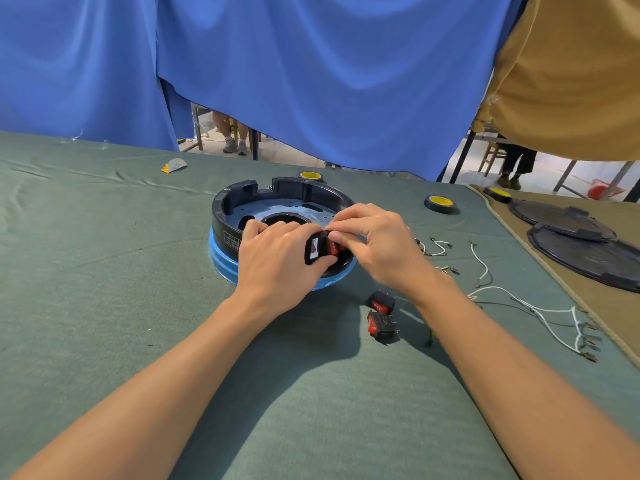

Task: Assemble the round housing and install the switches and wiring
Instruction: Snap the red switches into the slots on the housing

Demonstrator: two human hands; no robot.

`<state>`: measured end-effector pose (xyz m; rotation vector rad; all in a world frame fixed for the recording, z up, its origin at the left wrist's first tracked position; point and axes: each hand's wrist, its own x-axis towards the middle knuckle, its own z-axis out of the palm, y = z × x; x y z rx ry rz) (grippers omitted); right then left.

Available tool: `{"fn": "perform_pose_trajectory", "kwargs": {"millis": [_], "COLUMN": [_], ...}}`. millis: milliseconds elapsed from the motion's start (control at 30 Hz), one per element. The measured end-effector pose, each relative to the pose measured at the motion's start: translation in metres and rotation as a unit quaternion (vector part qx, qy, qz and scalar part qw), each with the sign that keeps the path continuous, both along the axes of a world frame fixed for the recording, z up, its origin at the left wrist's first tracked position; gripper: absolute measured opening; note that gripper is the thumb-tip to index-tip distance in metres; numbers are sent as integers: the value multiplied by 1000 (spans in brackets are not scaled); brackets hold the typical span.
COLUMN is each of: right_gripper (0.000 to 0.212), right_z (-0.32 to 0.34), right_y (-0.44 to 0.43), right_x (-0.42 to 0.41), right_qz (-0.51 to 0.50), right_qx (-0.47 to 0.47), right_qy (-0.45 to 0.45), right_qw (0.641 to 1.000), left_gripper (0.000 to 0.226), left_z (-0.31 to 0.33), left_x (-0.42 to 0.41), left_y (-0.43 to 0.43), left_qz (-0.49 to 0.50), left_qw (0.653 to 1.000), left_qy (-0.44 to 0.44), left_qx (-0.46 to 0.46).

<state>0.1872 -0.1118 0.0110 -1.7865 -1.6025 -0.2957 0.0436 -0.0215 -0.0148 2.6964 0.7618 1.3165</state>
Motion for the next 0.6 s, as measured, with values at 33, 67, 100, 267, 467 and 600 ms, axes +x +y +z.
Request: {"fn": "perform_pose_trajectory", "kwargs": {"millis": [33,67,100,267,467,600], "right_gripper": [17,17,17,21,17,14], "right_z": [-1,-2,-3,-6,-3,4], "right_y": [0,0,0,0,0,4], "right_x": [0,0,0,-1,0,-1], "right_qz": [-2,-4,-5,-9,-1,-3], "right_qx": [2,4,6,6,12,-3], "right_qy": [1,3,8,12,45,91], "right_qw": [1000,1000,1000,1000,999,996], "left_gripper": [35,34,33,35,35,34], "left_z": [0,1,1,1,1,2], "left_x": [0,0,1,1,0,0], "left_y": [0,0,0,2,1,1], "left_qz": [1,1,1,6,3,-5], "left_qw": [1000,1000,1000,1000,1000,1000], "left_qy": [0,0,0,13,-1,-7], "left_qx": [-4,-8,-11,-10,-7,-13]}}
